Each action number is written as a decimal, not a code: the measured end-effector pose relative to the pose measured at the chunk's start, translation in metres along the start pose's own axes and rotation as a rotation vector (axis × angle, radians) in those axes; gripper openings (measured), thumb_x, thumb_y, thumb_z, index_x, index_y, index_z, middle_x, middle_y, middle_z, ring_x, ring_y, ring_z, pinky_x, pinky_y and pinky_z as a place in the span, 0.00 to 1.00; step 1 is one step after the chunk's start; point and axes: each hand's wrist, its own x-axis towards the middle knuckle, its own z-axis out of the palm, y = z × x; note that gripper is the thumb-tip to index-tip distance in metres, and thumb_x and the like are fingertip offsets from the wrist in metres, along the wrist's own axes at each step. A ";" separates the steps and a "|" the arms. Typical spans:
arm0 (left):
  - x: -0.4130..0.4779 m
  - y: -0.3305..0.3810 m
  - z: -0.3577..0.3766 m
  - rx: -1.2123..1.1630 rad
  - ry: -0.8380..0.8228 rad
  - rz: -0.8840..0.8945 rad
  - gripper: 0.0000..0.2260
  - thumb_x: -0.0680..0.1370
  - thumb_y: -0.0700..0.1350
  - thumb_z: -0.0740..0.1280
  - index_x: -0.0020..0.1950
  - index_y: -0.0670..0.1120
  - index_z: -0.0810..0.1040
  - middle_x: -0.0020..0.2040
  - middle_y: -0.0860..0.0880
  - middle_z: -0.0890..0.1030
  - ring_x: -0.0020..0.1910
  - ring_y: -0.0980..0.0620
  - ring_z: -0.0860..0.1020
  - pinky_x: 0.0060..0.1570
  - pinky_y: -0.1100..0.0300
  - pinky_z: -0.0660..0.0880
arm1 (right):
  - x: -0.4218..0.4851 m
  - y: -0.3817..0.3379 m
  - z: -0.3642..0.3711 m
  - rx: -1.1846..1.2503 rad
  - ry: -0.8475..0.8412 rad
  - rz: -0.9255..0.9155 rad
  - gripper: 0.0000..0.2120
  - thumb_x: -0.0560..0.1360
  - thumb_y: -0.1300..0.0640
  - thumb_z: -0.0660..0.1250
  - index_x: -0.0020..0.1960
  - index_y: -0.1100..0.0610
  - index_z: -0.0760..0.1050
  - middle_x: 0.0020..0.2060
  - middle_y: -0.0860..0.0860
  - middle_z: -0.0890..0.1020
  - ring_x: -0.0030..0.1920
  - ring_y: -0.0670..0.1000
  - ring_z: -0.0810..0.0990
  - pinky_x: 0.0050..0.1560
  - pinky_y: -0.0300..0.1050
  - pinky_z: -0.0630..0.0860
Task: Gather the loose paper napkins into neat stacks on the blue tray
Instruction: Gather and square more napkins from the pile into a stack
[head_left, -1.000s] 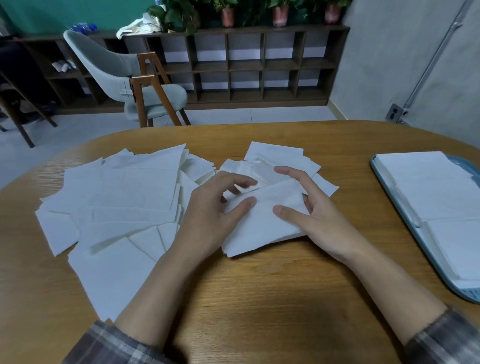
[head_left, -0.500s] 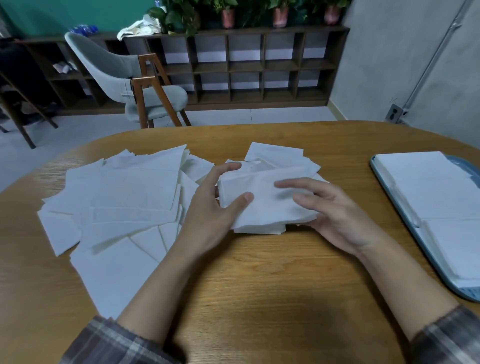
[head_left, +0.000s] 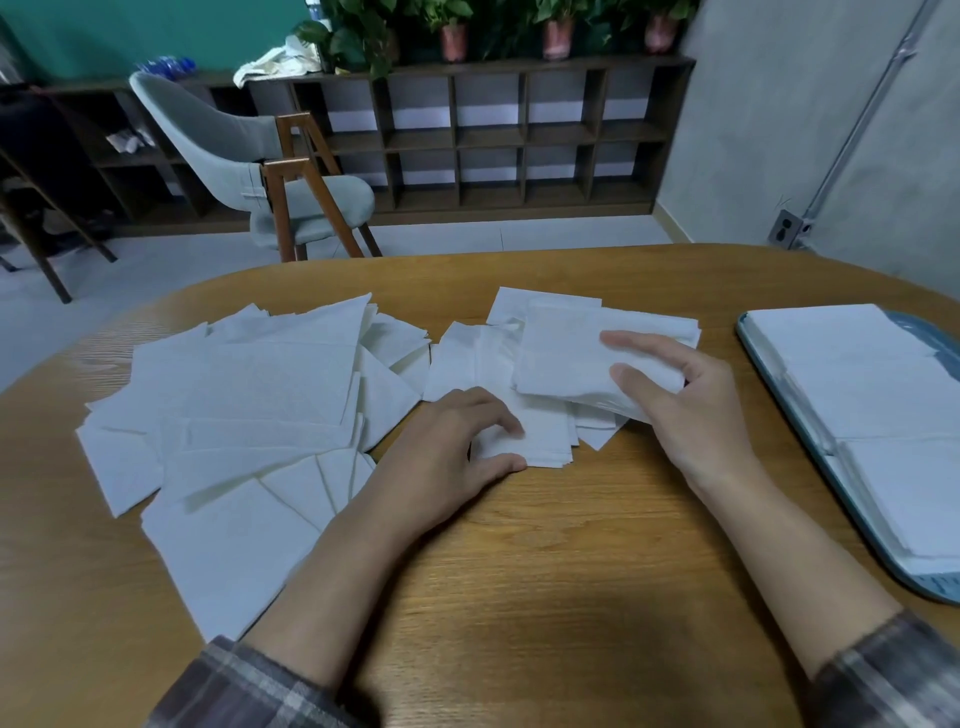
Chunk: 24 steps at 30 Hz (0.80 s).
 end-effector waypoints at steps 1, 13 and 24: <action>0.001 -0.002 0.001 0.001 0.006 0.005 0.09 0.77 0.53 0.77 0.56 0.54 0.85 0.56 0.62 0.81 0.59 0.62 0.77 0.58 0.70 0.69 | 0.000 0.001 0.000 0.001 -0.002 -0.002 0.15 0.80 0.66 0.71 0.59 0.49 0.86 0.55 0.30 0.84 0.60 0.28 0.77 0.56 0.19 0.67; -0.002 0.015 0.002 -0.004 -0.032 0.047 0.04 0.76 0.53 0.77 0.45 0.54 0.88 0.43 0.60 0.83 0.45 0.62 0.79 0.45 0.68 0.72 | -0.001 0.001 0.001 -0.008 -0.052 -0.039 0.14 0.79 0.66 0.70 0.58 0.51 0.86 0.54 0.32 0.85 0.60 0.29 0.78 0.57 0.20 0.67; -0.005 0.022 0.009 0.102 -0.021 0.155 0.09 0.79 0.45 0.68 0.56 0.53 0.84 0.64 0.58 0.80 0.65 0.59 0.76 0.66 0.55 0.68 | -0.002 0.002 0.003 -0.009 -0.075 -0.048 0.13 0.79 0.66 0.70 0.58 0.52 0.86 0.54 0.32 0.85 0.59 0.29 0.78 0.57 0.21 0.67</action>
